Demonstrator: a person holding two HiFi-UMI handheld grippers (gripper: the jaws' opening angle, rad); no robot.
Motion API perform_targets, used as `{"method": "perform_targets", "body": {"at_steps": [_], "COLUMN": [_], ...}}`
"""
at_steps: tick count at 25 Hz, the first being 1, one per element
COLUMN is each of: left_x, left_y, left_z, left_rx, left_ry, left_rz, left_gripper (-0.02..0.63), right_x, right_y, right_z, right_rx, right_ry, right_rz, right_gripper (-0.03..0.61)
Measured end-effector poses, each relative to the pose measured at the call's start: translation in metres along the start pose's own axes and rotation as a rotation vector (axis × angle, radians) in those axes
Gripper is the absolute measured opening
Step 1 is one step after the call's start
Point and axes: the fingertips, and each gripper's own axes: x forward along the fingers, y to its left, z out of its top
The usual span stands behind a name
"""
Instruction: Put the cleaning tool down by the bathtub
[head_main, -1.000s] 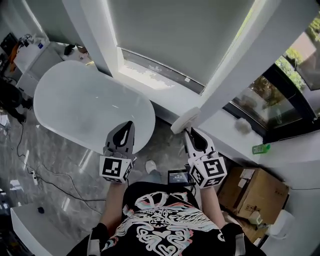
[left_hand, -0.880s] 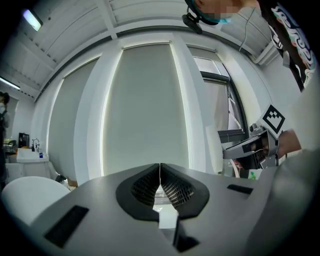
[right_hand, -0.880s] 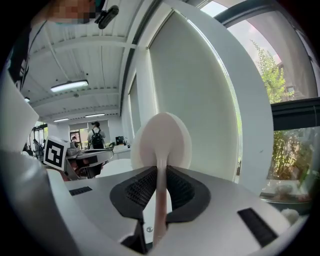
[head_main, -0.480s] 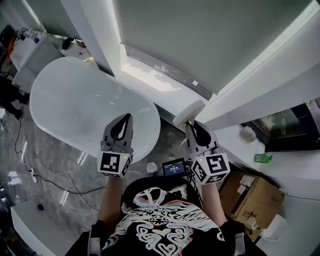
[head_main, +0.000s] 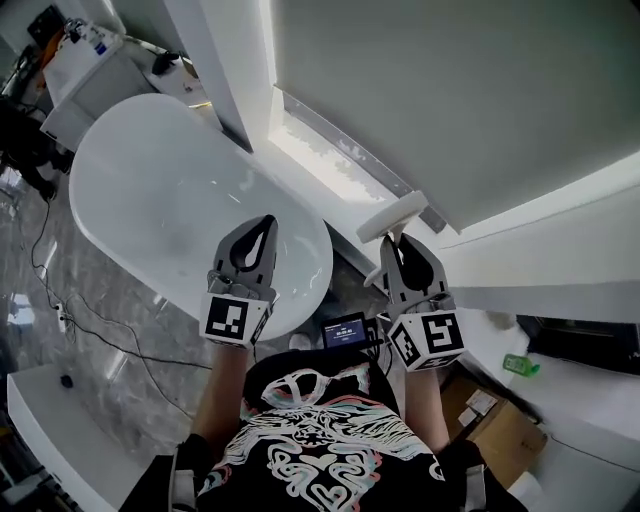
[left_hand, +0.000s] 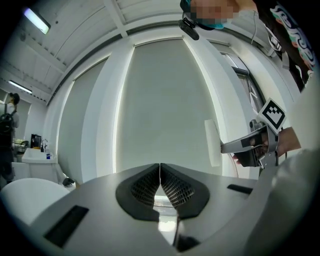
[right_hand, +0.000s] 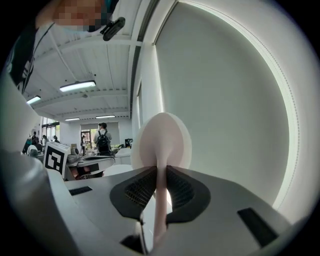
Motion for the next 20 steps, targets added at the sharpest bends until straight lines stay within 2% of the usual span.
{"method": "perform_targets", "body": {"at_steps": [10,14,17,20], "left_x": [0.081,0.116,0.129,0.142], "left_y": [0.036,0.053,0.061,0.068], "left_z": [0.014,0.001,-0.018,-0.019], "left_rx": [-0.003,-0.021,-0.006,-0.029], "left_ry": [-0.006,-0.005,0.050,0.056], "left_rz": [0.017,0.039,0.035,0.048], "left_gripper": [0.018,0.018,0.018,0.018], "right_x": [0.080,0.116,0.134,0.150], "right_y": [-0.038,-0.058,-0.065,-0.069], "right_z": [0.022,0.009,0.000,0.000], "right_rx": [0.012,0.015,0.018,-0.015], "right_ry": [0.010,0.042,0.067,0.092], "right_rz": [0.056,0.075,0.088,0.112], "right_gripper": [0.077,0.077,0.077,0.077]}}
